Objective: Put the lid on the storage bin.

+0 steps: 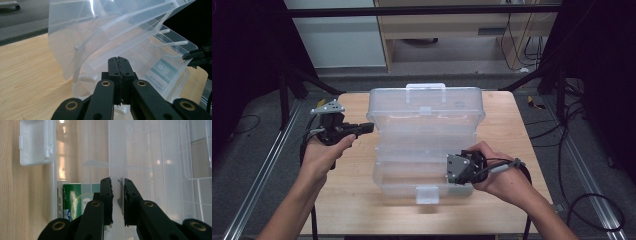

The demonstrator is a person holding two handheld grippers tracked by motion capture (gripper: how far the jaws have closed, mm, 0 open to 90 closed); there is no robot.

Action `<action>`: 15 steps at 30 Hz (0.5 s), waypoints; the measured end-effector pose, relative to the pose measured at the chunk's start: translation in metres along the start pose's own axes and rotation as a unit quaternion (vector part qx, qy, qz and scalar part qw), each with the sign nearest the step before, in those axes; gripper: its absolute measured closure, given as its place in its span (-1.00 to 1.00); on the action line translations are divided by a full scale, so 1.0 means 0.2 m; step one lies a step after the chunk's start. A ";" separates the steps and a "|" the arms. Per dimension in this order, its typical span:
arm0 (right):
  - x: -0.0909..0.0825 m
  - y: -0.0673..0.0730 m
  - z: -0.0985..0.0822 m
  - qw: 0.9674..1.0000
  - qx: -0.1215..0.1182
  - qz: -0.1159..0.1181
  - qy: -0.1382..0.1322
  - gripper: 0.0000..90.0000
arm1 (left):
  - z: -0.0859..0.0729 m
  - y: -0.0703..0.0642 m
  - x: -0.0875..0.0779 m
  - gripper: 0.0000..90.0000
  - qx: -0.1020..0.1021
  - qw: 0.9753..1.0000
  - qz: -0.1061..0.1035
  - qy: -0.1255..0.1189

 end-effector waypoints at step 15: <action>0.01 0.06 -0.01 1.000 -0.004 0.013 0.003 0.79 | -0.08 -0.05 -0.03 1.00 0.003 1.000 -0.008 0.012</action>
Point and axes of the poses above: each handheld gripper's, and its own axes: x roughly forward along the jaws, z roughly out of its top, y roughly to its left, the point moved 10 cm from there along x, roughly forward along the jaws, and after that the axes turned 2 degrees about -y, right-handed, at the moved point
